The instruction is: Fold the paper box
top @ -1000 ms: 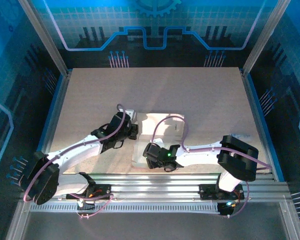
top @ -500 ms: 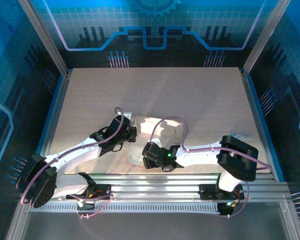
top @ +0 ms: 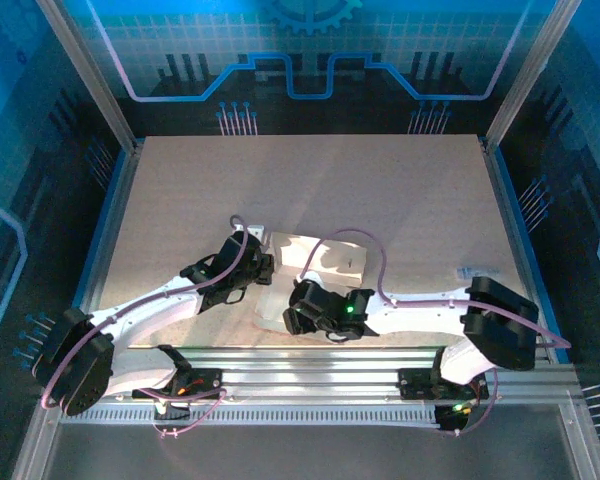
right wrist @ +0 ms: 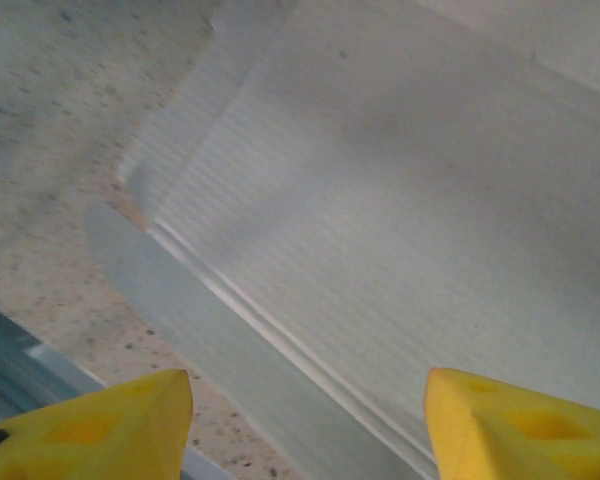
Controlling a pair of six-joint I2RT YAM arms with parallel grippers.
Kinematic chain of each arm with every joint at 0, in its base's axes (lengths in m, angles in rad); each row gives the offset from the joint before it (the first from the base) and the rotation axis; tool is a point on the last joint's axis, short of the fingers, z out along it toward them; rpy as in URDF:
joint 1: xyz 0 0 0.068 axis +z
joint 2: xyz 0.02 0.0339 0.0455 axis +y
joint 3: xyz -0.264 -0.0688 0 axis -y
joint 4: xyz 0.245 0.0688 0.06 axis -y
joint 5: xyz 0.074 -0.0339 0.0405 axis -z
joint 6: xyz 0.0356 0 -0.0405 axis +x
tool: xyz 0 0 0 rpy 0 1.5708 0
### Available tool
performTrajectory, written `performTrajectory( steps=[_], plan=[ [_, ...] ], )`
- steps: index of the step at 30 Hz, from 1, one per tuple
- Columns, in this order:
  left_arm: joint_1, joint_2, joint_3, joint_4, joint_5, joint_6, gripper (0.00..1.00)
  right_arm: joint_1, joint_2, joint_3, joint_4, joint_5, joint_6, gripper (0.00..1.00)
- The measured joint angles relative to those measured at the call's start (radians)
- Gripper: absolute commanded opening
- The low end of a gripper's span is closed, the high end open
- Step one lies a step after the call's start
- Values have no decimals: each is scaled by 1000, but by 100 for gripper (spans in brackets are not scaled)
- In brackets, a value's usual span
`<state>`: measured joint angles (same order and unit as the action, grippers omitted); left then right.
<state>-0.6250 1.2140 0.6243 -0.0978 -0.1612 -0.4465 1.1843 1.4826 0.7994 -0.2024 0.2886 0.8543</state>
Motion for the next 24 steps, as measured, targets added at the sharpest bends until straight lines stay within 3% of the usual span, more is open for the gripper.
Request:
performTrajectory(
  steps=[7, 14, 24],
  plan=[
    [-2, -1, -5, 7, 1, 0, 8, -36, -154, 0, -26, -22, -64, 64],
    [-13, 0, -19, 19, 13, 4, 10, -153, -282, 55, -107, -101, -179, 65],
    [-19, 1, -25, 27, 21, 28, 10, -402, -229, 316, -188, -289, -364, 68]
  ],
)
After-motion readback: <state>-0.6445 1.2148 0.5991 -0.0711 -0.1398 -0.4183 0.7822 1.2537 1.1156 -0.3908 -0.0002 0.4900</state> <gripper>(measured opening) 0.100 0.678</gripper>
